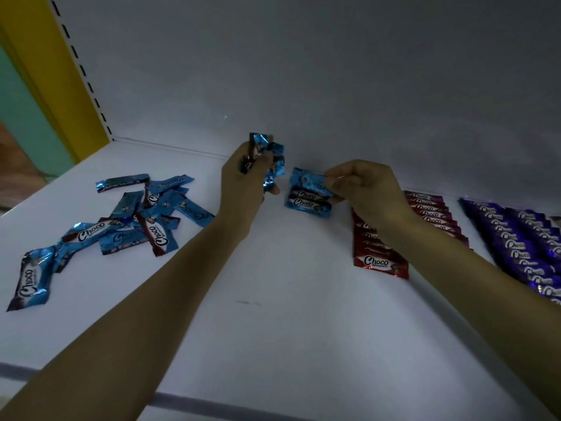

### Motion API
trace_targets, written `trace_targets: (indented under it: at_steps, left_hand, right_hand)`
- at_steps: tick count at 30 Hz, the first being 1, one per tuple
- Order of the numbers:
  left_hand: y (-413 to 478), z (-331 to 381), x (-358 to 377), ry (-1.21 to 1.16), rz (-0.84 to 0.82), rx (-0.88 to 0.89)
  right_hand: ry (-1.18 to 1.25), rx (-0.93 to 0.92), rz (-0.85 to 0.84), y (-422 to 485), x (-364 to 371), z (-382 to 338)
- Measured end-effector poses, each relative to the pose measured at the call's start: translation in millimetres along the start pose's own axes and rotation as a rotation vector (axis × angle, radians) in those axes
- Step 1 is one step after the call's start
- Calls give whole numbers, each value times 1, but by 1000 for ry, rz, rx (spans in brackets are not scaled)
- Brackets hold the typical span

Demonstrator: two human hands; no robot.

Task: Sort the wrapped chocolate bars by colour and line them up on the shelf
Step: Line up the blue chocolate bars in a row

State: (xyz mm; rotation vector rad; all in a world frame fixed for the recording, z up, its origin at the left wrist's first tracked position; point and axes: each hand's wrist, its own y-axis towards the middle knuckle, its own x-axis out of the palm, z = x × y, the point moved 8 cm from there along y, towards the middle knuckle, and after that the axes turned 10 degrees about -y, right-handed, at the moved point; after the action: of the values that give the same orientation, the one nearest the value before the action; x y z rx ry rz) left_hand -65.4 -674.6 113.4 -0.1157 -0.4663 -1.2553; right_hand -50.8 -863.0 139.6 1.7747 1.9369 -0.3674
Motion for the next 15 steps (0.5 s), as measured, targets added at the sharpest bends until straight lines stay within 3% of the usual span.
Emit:
trace_targets:
  at_steps: [2,5,7,11,15]
  left_hand:
    - [1,1,-5,-8,50,18]
    - [2,0,-7,11,66,30]
    - [2,0,-4,19,46,34]
    - [2,0,-1,39,15,44]
    - [0,2,-1,45,8,48]
  right_hand:
    - [-242,-192,-37,-9,3,-9]
    - [-575,-421,-235,-27,24,-14]
    - [-629,-436,-331,-32,32,-11]
    - [-533,-362,-259,-19,25,-14]
    - [-686,-340,-320,-15,39,-13]
